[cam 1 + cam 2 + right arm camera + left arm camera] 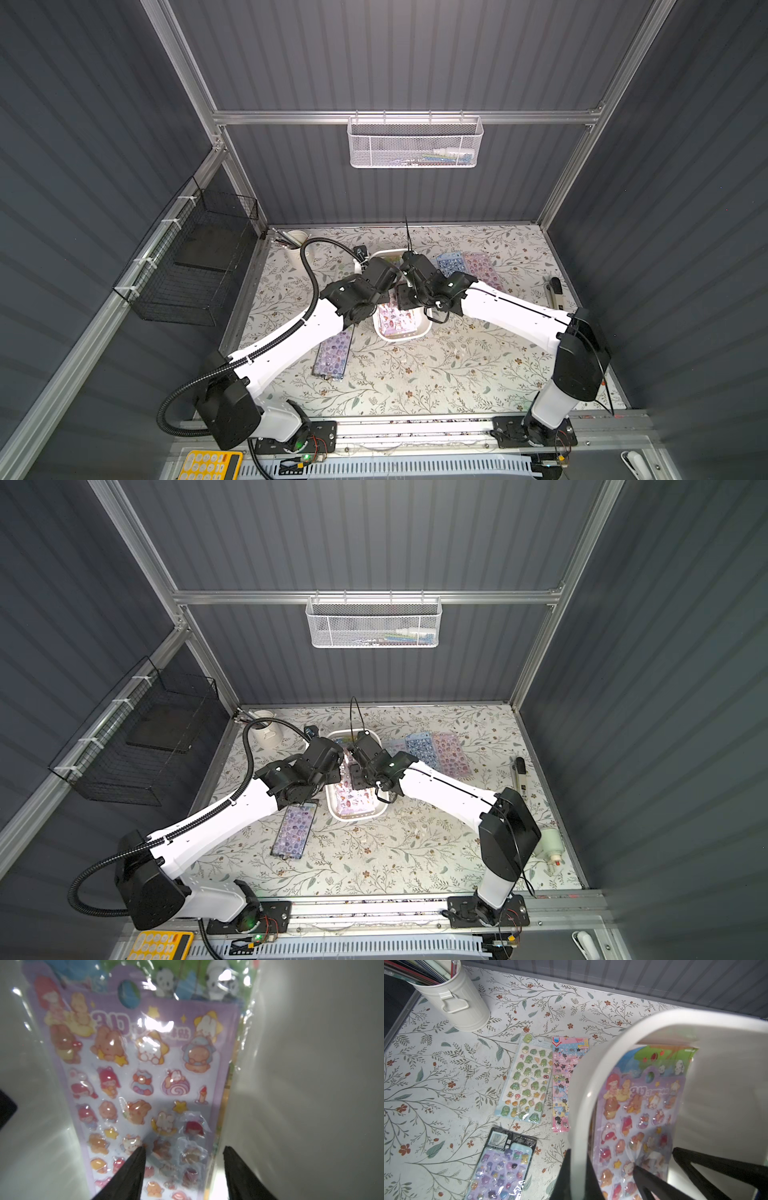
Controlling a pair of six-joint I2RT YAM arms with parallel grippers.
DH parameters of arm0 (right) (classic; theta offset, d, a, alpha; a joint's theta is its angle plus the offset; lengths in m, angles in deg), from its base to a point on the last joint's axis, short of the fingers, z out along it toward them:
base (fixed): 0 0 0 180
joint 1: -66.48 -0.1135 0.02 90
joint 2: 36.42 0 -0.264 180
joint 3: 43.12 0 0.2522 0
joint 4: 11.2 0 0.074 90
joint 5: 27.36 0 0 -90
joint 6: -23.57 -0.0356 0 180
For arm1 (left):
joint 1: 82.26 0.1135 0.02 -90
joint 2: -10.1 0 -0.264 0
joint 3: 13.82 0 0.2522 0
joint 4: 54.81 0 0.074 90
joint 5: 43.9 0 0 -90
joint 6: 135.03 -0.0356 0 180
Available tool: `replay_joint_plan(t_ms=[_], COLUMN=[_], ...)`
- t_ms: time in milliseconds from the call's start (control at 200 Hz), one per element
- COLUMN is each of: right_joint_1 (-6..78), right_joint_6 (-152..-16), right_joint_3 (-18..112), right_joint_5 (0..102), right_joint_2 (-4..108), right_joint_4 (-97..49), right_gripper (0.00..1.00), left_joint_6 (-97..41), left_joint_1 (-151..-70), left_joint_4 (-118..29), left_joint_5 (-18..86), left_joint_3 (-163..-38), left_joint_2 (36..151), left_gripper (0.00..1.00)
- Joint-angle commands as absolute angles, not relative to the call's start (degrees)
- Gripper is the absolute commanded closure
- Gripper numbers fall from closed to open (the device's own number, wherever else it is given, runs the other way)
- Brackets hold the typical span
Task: Take the stickers out of the storage box
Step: Pick up the sticker from the storage box.
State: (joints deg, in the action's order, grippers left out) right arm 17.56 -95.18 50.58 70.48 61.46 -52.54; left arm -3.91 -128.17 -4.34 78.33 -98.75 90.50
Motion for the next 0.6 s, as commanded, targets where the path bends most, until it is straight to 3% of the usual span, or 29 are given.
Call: replay_joint_plan(t_ms=[0, 595], right_joint_1=[17.9, 19.1], right_joint_6=[-96.3, -96.7], right_joint_3=[51.0, 44.3], right_joint_5=[67.5, 60.5], right_joint_2=[62.3, 56.4], right_joint_4=[-50.2, -42.5], right_gripper=[0.41, 0.71], left_joint_6=[-3.9, -4.0], left_joint_1=[-128.0, -124.7], left_joint_4=[-6.3, -7.3], left_joint_5=[78.7, 75.8], left_joint_3=[-98.9, -97.2], left_joint_2=[88.1, 89.0], left_gripper=[1.0, 1.0])
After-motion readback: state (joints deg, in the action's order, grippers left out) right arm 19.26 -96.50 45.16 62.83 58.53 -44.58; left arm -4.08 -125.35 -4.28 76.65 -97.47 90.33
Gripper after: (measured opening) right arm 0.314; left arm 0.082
